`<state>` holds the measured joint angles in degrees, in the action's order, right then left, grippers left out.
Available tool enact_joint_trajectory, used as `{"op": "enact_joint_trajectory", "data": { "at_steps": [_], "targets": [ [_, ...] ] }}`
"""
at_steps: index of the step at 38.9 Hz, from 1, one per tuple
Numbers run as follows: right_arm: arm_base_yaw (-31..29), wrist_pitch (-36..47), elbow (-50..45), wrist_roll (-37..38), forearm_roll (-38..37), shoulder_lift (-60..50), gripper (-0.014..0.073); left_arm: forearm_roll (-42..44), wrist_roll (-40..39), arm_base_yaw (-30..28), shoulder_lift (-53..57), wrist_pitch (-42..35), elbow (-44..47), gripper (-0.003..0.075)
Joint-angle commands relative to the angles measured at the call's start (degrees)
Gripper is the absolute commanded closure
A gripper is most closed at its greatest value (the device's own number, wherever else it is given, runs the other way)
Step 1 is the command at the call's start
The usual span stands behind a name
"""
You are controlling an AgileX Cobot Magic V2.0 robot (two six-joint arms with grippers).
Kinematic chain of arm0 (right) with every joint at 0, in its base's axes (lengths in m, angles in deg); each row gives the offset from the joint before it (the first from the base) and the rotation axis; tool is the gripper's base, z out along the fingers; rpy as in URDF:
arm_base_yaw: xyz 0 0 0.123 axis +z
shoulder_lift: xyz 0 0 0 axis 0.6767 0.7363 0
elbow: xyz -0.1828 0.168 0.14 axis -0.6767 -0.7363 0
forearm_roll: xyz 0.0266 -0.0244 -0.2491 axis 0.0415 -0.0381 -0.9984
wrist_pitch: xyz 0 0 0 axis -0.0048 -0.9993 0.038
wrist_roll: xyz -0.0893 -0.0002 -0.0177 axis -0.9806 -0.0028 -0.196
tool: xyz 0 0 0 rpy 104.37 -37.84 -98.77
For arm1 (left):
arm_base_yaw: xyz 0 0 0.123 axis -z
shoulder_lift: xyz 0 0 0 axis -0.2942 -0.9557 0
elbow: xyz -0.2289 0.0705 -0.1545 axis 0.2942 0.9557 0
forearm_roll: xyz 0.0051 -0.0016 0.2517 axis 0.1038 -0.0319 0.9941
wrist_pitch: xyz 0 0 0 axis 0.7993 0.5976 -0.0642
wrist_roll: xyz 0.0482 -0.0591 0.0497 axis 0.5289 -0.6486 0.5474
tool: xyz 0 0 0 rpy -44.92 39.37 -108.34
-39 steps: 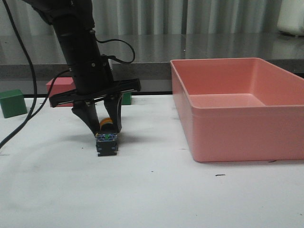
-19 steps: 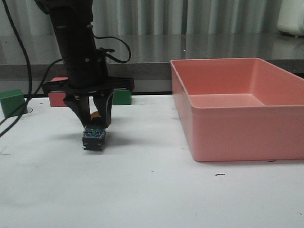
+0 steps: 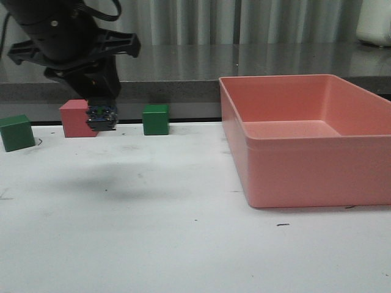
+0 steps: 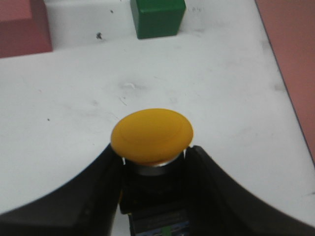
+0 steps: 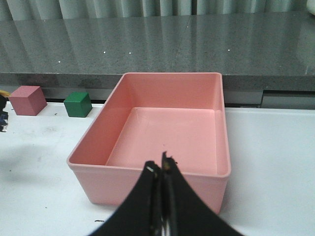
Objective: Place and stand button with both arms
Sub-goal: 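Lift the button, turn it cap-up, and lower it onto the table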
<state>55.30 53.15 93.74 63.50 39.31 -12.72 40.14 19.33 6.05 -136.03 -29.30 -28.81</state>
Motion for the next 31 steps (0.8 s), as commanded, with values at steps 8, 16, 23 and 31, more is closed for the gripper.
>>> {"op": "enact_joint_trajectory", "data": {
  "at_steps": [8,16,23,31],
  "targets": [
    [-0.3,5.1,1.3,-0.6,-1.0,0.6,0.0663,8.1,-0.1,-1.9,8.8,-40.7,17.7,0.0524],
    [-0.3,5.1,1.3,-0.6,-1.0,0.6,0.0663,9.5,6.6,-2.9,6.2,-57.3,24.7,0.0523],
    [-0.3,5.1,1.3,-0.6,-1.0,0.6,0.0663,7.9,8.8,-6.3,1.3,-64.8,26.0,0.0523],
    [-0.3,5.1,1.3,-0.6,-1.0,0.6,0.0663,7.9,8.8,-7.6,-5.3,-72.0,26.0,0.0523]
  ]
}}
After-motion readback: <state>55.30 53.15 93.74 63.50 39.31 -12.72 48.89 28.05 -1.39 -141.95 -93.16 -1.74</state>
